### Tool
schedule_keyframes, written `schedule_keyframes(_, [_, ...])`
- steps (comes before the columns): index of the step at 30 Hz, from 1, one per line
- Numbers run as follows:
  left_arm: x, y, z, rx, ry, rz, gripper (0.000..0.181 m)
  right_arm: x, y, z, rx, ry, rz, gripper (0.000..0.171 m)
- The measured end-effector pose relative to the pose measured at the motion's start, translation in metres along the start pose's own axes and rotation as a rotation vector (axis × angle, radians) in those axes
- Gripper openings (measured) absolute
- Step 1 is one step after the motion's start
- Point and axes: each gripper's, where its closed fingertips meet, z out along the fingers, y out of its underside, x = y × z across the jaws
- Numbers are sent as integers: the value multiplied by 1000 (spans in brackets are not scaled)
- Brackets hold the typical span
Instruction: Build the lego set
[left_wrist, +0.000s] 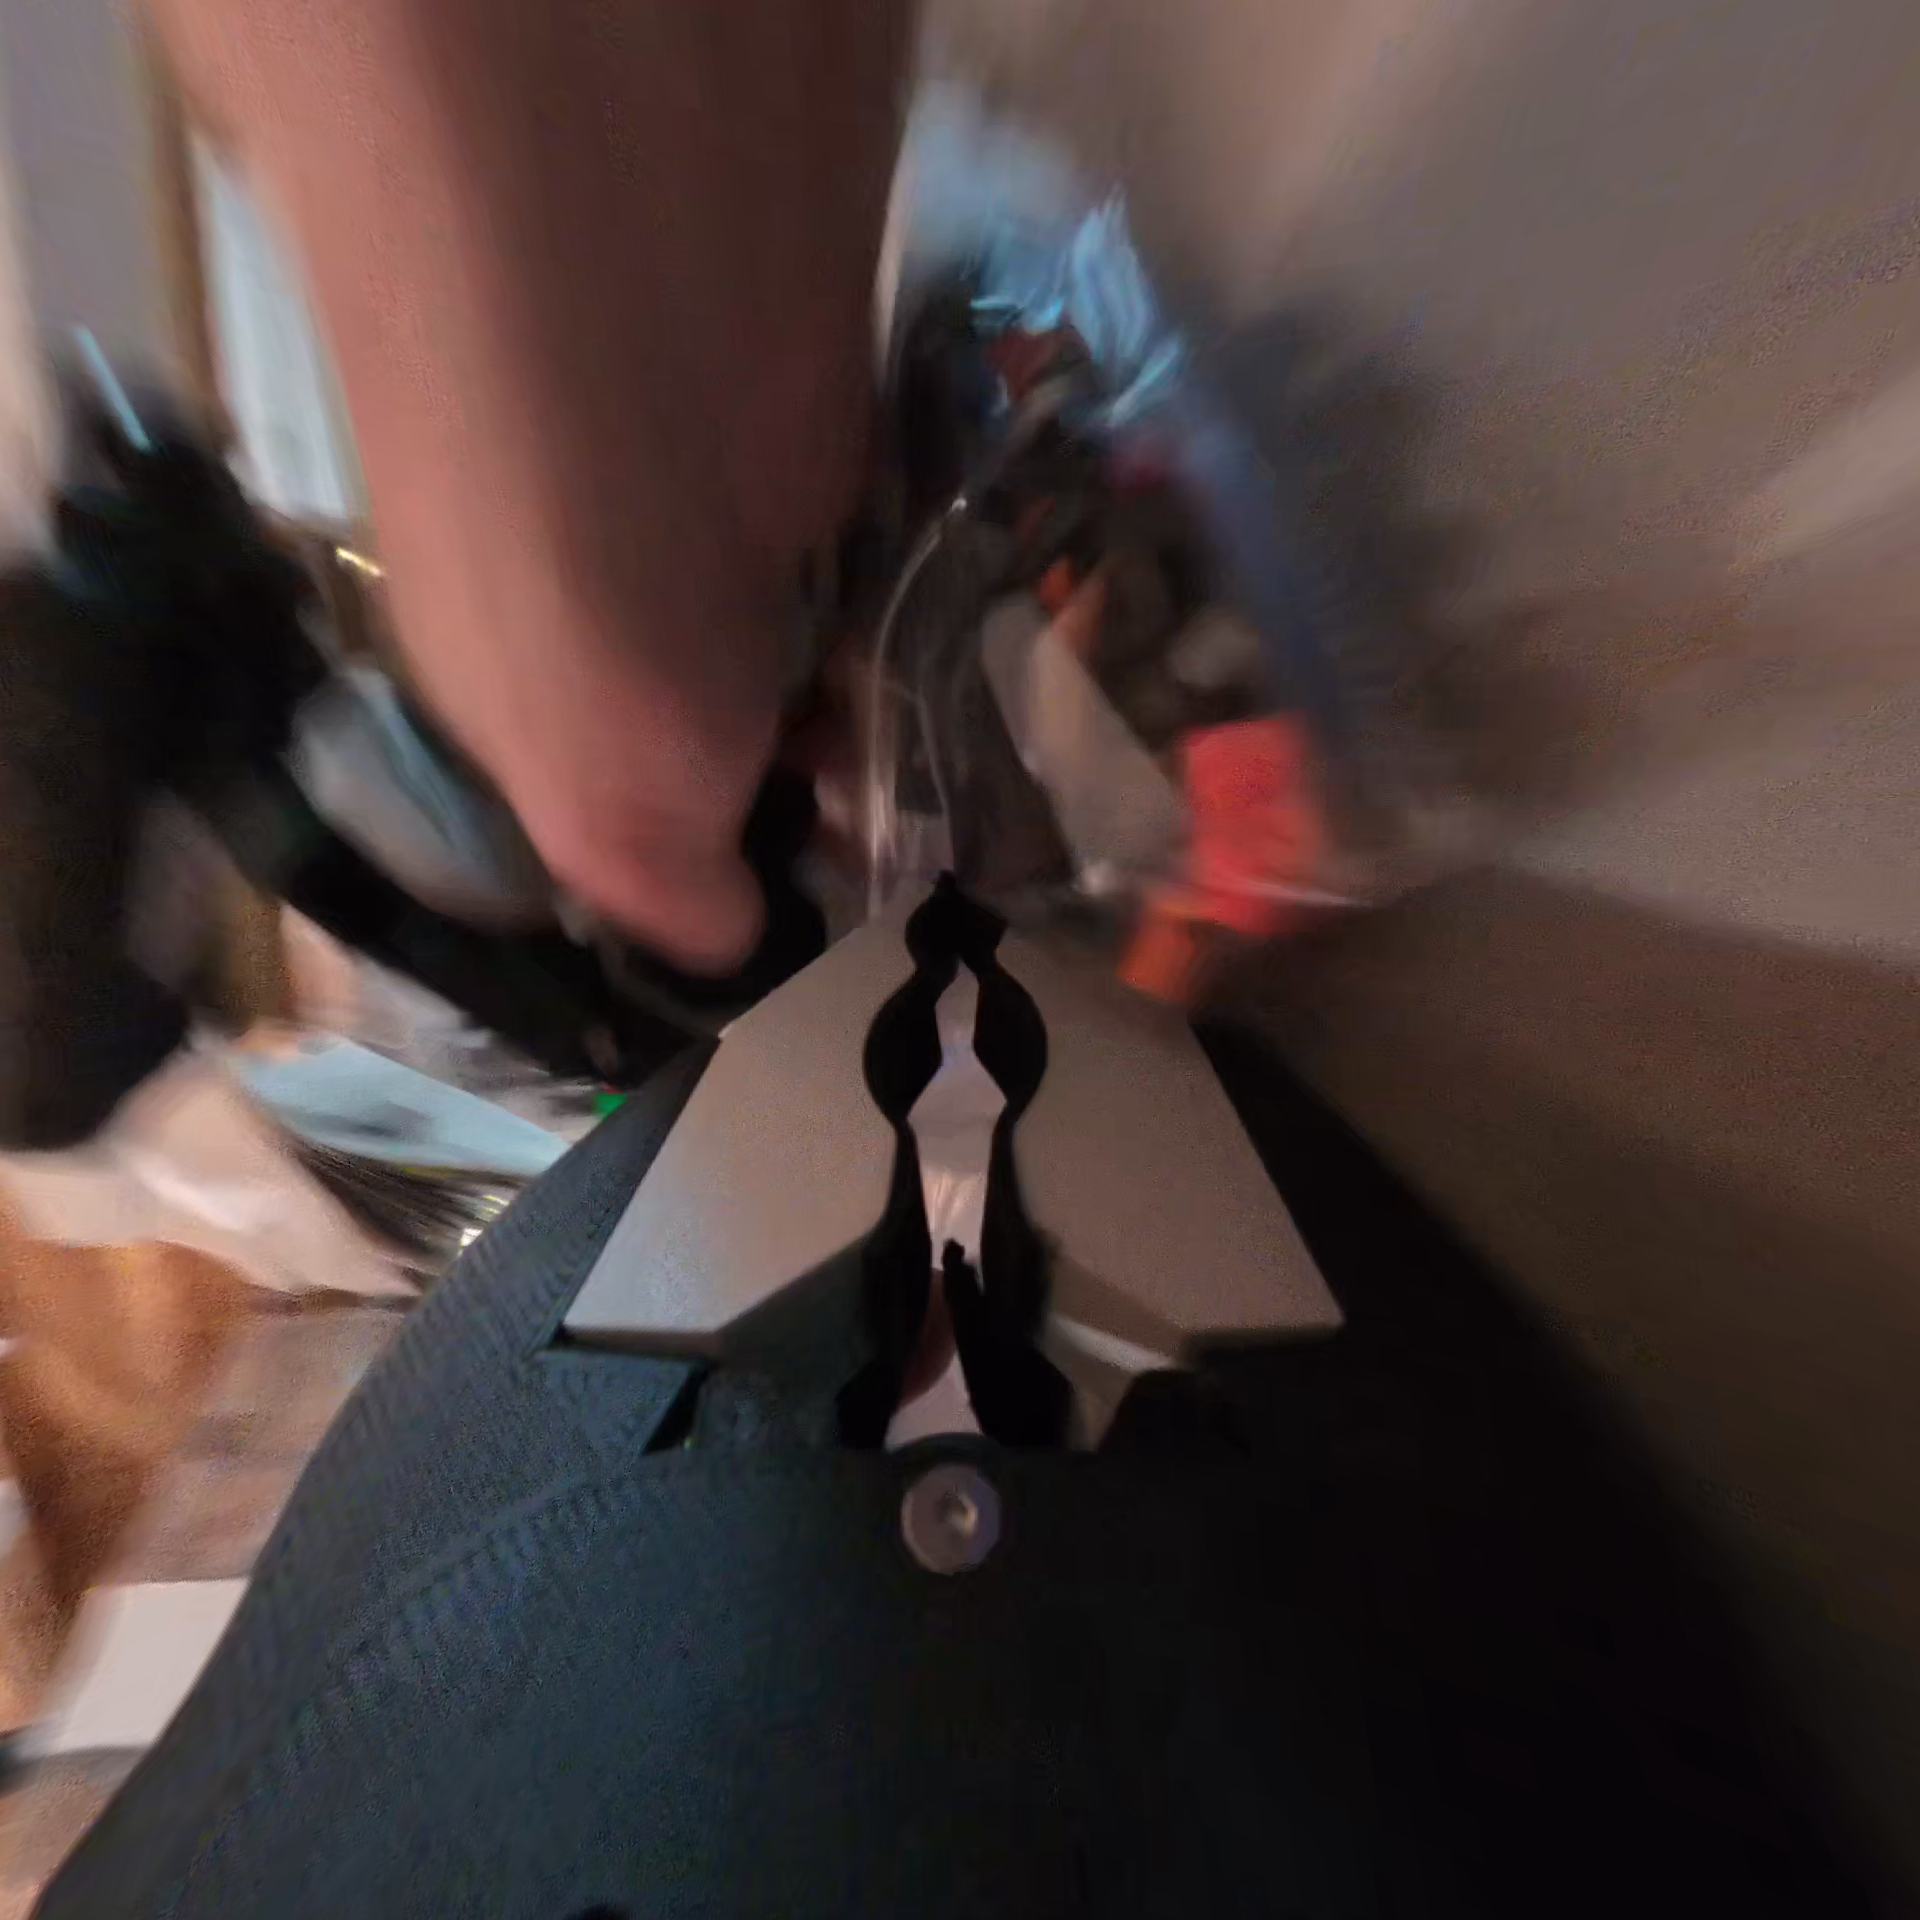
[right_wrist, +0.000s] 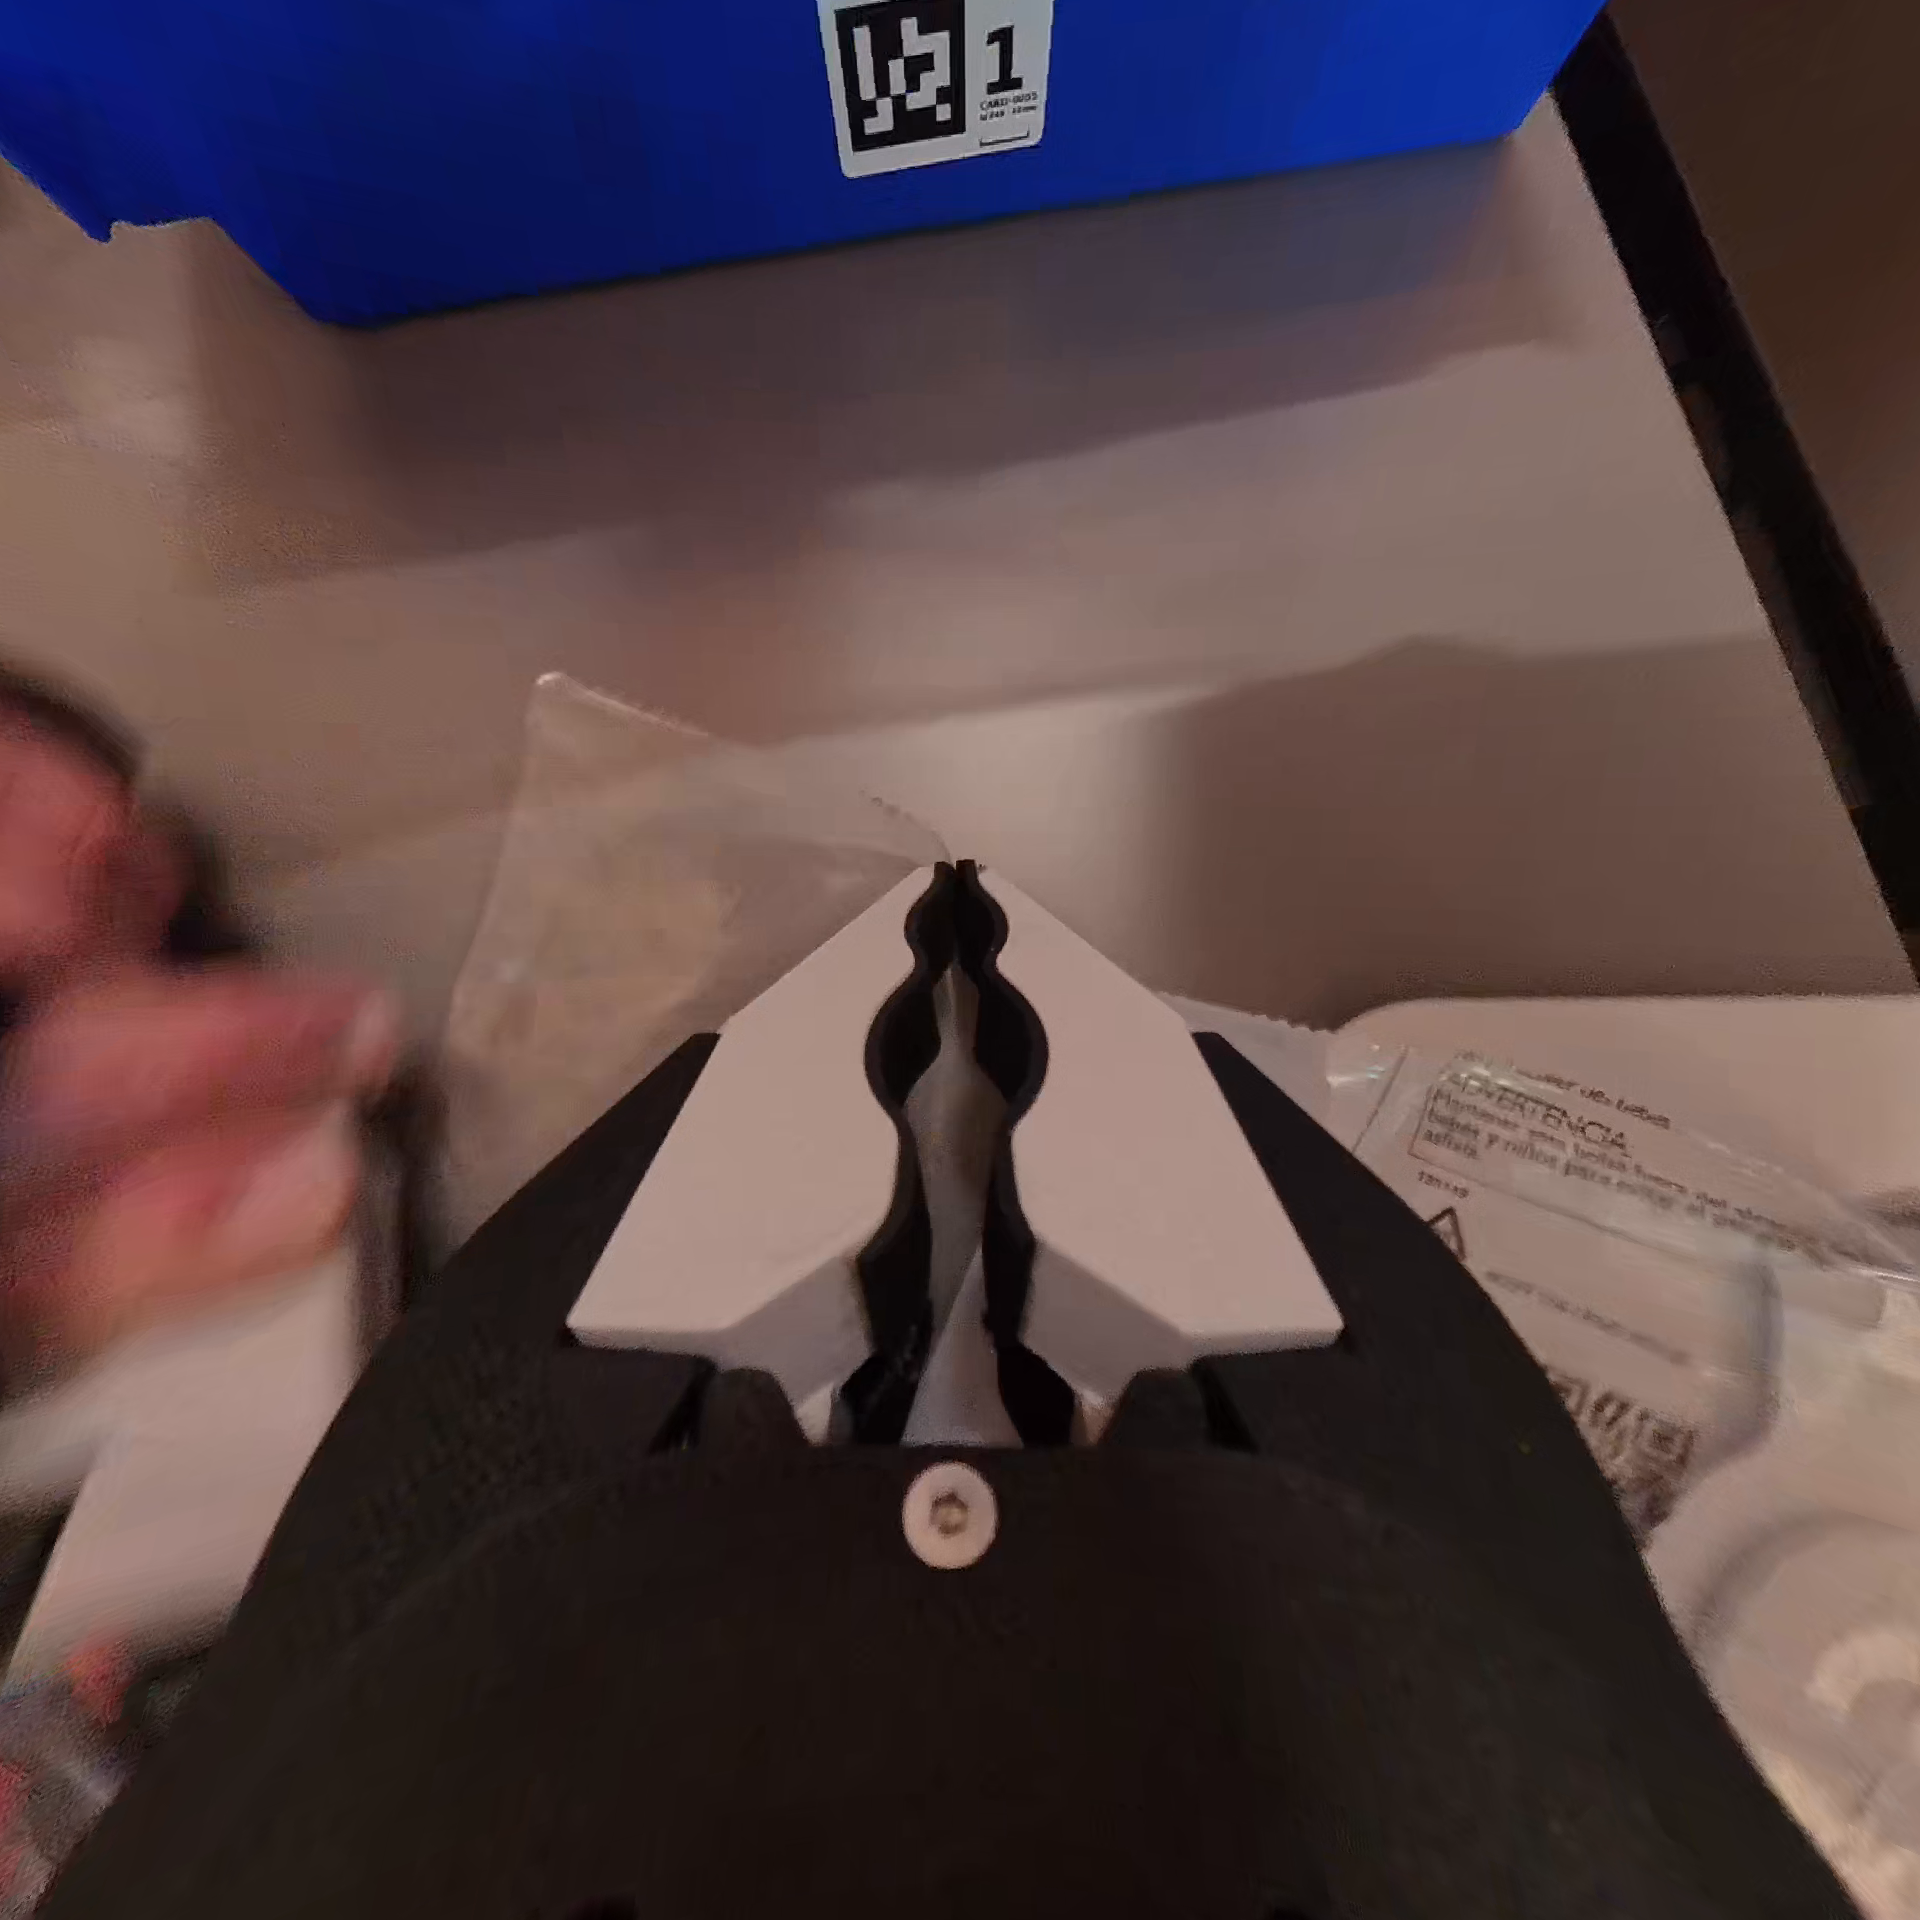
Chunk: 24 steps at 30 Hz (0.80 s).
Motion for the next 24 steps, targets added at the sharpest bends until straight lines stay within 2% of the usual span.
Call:
schedule_keyframes(1, [-1, -12, -1, 22, -36, -6, 0, 0, -2, 2, -12, -7, -14, 0])
schedule_keyframes(4, [-9, 26, 10, -32, 18, -156, 0, 1, -2, 1, -1, -21, -2, 0])
schedule_keyframes(7, [-12, 28, 8, -8, 7, -178, 0, 1, -2, 1, 7, -32, 13, 0])
schedule_keyframes(9, [-17, 34, 5, -1, 9, -255, 0, -1, -2, 0, 20, -43, -14, 0])
schedule_keyframes(13, [-39, 69, -2, -51, -4, -487, 0, -5, -5, -11, 86, -75, -28, 0])
schedule_keyframes(17, [-44, 93, -7, -116, 35, -693, 27, -7, -5, -20, 128, -98, -32, 0])
schedule_keyframes(19, [-42, 94, -5, -119, 99, -819, 31, -10, -4, -23, 142, -104, -43, 0])
schedule_keyframes(22, [-29, 86, -3, -104, 260, -963, 13, -14, -3, -27, 153, -108, -49, 0])
schedule_keyframes(23, [-26, 83, -2, -100, 299, -974, 3, -14, -2, -29, 159, -106, -55, 0])
schedule_keyframes(24, [-24, 82, -1, -104, 322, -979, 0, -14, -2, -29, 158, -101, -60, 0])
